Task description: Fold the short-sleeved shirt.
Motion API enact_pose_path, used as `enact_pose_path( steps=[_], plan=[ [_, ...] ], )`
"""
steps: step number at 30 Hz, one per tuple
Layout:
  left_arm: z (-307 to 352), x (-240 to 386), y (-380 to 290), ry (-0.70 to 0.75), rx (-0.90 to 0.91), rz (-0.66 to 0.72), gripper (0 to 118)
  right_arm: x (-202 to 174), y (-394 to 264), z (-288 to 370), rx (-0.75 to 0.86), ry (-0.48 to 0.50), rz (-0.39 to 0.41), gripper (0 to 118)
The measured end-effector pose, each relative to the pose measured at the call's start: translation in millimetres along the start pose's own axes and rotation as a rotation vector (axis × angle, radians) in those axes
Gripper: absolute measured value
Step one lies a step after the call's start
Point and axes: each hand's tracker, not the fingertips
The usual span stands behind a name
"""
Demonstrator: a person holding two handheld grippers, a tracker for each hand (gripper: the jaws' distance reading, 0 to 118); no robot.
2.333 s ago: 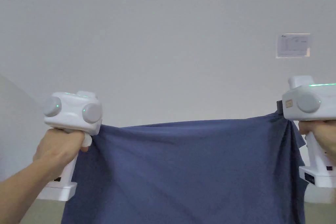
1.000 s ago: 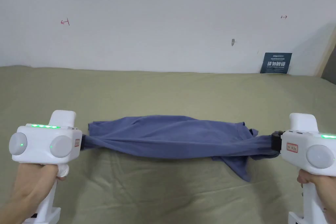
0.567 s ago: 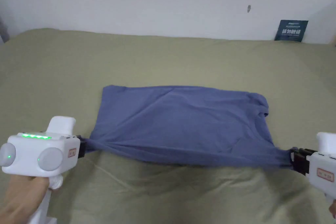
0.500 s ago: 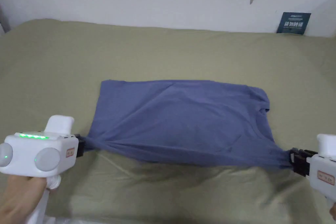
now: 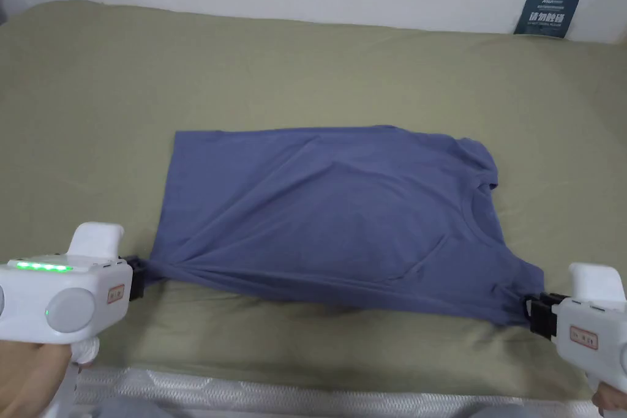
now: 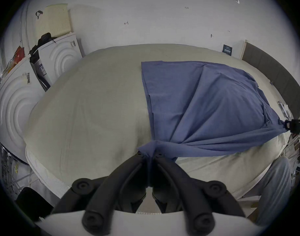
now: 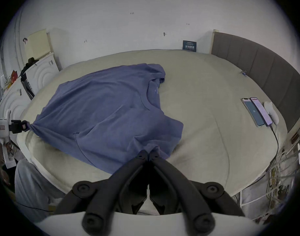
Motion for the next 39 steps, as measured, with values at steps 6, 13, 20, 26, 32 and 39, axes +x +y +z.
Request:
enact_pose_path(
  steps=[6,13,20,26,32,39],
  plan=[
    [-4.6,-4.0,1.6,-0.022,-0.006,0.011,21,-2.9,-4.2,0.4,-0.021,0.009,-0.010,13],
    [18.1,-6.5,9.4,-0.027,0.033,0.016,118,-3.1,8.6,19.6,0.048,-0.001,0.008,114],
    [36.5,-5.6,16.8,-0.031,0.082,0.081,0,-13.3,22.4,29.2,0.158,-0.045,-0.086,0],
    [31.1,-4.7,13.5,-0.028,0.045,0.070,0,-18.8,19.9,30.5,0.133,0.002,-0.016,0],
    [31.2,-20.5,12.2,-0.076,-0.017,0.157,0,-22.0,15.2,30.1,0.113,0.012,0.011,0],
    [0.4,-24.9,17.5,-0.052,-0.116,0.164,109,-23.1,11.9,22.5,0.078,0.014,0.022,0]
  ],
)
